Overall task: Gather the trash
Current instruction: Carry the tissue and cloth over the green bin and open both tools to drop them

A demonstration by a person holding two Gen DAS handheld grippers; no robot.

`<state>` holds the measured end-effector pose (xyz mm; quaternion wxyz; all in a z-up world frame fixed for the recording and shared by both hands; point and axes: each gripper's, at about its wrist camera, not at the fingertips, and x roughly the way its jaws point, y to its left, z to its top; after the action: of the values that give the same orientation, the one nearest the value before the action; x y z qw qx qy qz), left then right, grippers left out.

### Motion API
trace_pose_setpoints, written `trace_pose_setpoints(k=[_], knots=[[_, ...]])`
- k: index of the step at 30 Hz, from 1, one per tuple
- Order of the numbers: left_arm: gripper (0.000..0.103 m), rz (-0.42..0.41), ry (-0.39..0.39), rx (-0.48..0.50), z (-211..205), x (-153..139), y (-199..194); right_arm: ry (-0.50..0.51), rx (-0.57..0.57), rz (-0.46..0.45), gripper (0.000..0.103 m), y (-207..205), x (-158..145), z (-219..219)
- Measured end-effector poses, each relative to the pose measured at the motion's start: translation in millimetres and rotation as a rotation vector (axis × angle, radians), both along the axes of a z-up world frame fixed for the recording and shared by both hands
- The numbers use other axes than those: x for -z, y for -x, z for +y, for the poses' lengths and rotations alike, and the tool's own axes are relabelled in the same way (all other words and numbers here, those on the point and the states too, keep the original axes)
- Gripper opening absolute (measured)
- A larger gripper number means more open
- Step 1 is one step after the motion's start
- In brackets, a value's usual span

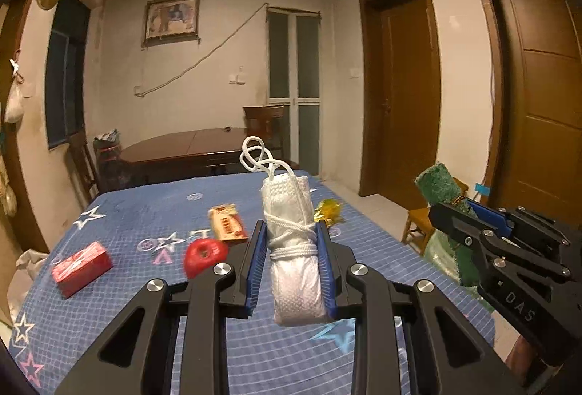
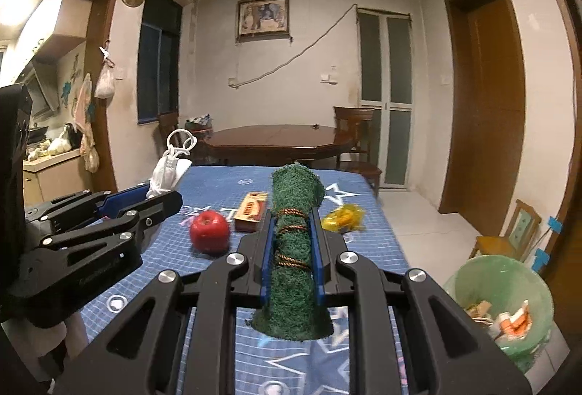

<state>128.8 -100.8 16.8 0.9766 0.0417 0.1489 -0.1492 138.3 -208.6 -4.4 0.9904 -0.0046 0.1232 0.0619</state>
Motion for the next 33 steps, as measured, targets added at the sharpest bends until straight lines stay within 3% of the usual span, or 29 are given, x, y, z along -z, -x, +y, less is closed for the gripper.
trace_pose_setpoints(k=[12, 24, 33], knots=[[0.028, 0.045, -0.003, 0.172, -96.8, -2.9, -34.4, -0.002, 0.157, 0.034, 0.016, -7.4, -12.1, -84.0], [0.028, 0.11, -0.028, 0.327, -203.7, 14.1, -76.0, 0.001, 0.275, 0.125, 0.016, -25.8, -0.2, -154.7], [0.028, 0.228, -0.06, 0.431, -266.2, 45.5, -121.9, -0.05, 0.308, 0.29, 0.016, -54.0, 26.8, -211.4]])
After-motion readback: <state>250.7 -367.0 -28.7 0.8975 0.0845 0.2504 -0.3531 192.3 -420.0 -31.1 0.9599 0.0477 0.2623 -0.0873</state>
